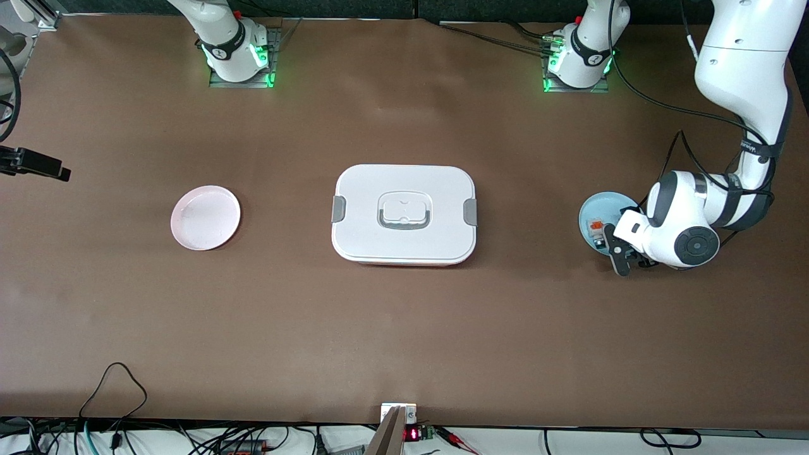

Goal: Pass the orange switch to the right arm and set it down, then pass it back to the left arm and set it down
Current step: 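Open the left gripper and lift it off the switch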

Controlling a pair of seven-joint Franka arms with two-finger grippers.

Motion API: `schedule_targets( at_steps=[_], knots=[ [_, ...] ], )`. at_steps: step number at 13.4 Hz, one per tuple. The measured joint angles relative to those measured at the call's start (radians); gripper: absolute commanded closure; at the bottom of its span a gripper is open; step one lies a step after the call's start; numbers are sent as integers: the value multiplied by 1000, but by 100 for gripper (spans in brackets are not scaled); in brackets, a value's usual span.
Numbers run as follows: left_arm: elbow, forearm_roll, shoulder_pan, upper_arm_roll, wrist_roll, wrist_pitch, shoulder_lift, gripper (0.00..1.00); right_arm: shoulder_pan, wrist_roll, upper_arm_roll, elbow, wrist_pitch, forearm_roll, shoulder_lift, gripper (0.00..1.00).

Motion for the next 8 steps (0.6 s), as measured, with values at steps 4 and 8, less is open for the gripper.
schedule_targets(
  at_steps=[4, 8],
  knots=[
    [74, -8, -9, -38, -176, -141, -92, 0, 0, 0, 3, -105, 69, 0, -51, 0],
    [259, -86, -25, -77, -424, -377, -154, 0, 4, 0, 13, -163, 92, 0, -96, 0]
  ],
)
